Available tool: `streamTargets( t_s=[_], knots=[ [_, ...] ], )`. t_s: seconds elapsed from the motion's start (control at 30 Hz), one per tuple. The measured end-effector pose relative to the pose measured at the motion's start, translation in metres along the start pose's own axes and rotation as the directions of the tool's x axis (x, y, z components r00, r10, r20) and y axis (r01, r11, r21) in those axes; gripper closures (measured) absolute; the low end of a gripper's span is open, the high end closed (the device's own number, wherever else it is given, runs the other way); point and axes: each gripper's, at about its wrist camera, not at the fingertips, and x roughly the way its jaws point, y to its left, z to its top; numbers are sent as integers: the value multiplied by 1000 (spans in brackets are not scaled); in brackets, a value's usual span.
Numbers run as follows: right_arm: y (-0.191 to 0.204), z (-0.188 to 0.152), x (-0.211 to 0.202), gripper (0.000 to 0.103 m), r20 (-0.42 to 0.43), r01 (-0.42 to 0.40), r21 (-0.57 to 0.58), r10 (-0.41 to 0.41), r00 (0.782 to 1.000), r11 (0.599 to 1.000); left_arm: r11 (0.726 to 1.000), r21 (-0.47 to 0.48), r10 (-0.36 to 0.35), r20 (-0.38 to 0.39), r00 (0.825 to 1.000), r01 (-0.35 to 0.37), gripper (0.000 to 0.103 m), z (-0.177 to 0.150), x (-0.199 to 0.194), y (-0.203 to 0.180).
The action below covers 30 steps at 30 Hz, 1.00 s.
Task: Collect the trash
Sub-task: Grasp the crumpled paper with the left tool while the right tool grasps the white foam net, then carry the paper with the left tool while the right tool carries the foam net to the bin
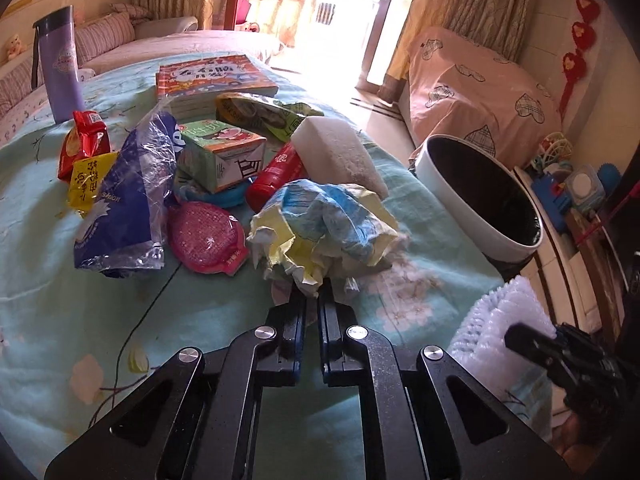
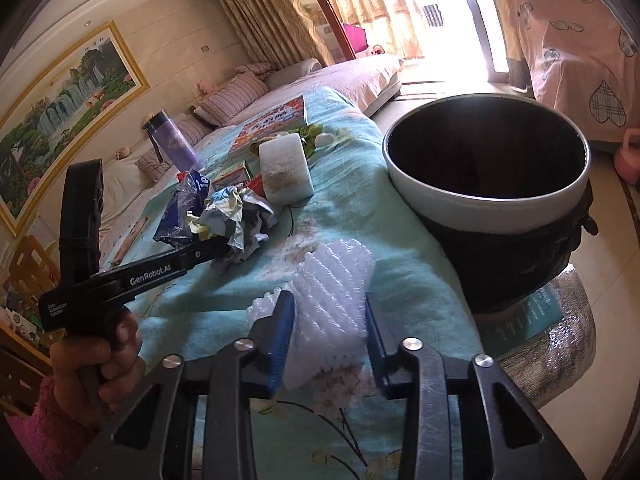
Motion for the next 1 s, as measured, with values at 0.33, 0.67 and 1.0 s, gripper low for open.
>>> streamTargets(
  t_s=[0.33, 0.67, 1.0],
  knots=[
    [-9, 13, -24, 79, 72, 18, 17, -19, 997, 1000, 997, 17, -78, 46, 996, 77, 98, -2, -35, -19],
    [-30, 24, -43, 79, 130, 48, 52, -55, 990, 997, 987, 84, -139, 52, 989, 134, 98, 11, -40, -55],
    [-59, 44, -59, 79, 190, 87, 88, -103, 976, 992, 973, 153, -181, 43, 983, 172, 98, 29, -31, -92]
  ],
)
